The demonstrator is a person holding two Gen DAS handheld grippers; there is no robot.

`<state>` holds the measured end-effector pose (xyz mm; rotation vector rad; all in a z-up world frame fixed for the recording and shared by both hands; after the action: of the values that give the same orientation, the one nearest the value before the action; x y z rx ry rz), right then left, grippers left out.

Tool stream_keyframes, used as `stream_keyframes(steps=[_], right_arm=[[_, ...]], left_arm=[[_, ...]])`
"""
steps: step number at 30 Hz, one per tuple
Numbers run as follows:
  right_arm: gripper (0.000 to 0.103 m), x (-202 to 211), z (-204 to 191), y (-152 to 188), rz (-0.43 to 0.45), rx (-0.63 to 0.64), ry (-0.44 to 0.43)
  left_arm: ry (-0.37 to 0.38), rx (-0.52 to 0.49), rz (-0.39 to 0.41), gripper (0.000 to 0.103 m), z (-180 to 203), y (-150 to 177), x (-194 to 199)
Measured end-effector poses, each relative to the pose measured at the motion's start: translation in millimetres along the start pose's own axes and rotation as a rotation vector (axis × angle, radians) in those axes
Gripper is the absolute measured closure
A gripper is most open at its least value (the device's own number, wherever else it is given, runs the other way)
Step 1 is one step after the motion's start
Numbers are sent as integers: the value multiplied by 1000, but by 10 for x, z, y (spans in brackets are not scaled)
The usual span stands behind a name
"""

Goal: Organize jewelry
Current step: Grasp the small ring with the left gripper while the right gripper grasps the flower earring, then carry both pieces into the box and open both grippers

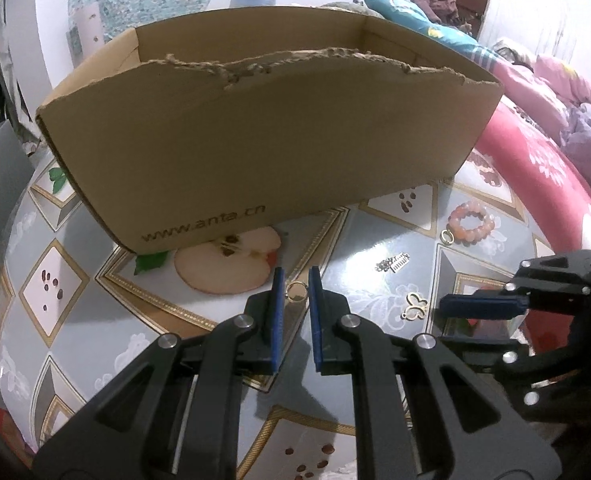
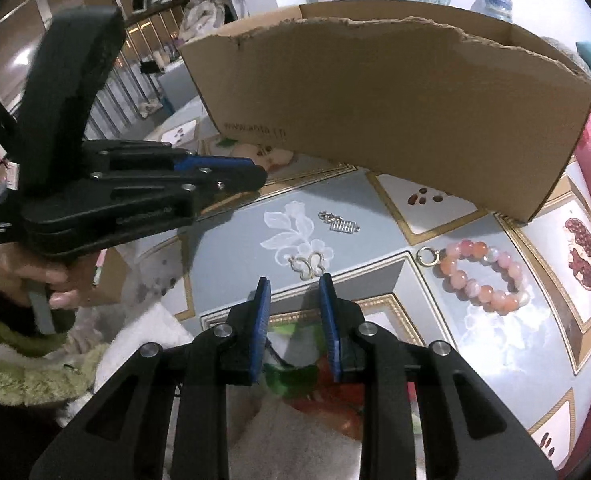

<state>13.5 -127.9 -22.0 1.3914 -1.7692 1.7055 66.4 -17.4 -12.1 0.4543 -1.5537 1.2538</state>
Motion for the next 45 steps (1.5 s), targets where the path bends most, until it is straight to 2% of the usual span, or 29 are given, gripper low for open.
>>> stream_keyframes(steps=[15, 22, 36, 39, 45], right_arm=[[78, -51, -52, -131, -6, 21, 47], [78, -50, -143, -154, -7, 165, 91], [80, -157, -64, -293, -91, 309, -5], [83, -157, 2, -315, -91, 286, -45], [83, -152, -16, -307, -83, 287, -47]], left_arm=[[9, 33, 19, 92, -107, 70, 41], [9, 40, 21, 92, -141, 81, 45], [14, 42, 20, 92, -164, 73, 24], [14, 42, 21, 92, -156, 67, 18], [11, 40, 23, 92, -151, 63, 22]])
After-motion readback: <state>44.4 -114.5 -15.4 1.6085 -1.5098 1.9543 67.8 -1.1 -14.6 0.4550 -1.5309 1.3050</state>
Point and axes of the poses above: each gripper's, at about its wrist camera, not at the fingertips, and x roughly against the way its jaws point, z to its right, y to its underside, the point moved 1 cm from there along -x, roughly the way its jaws point, and after that the axes turned 8 degrees about -z, right-handed, at the moved point
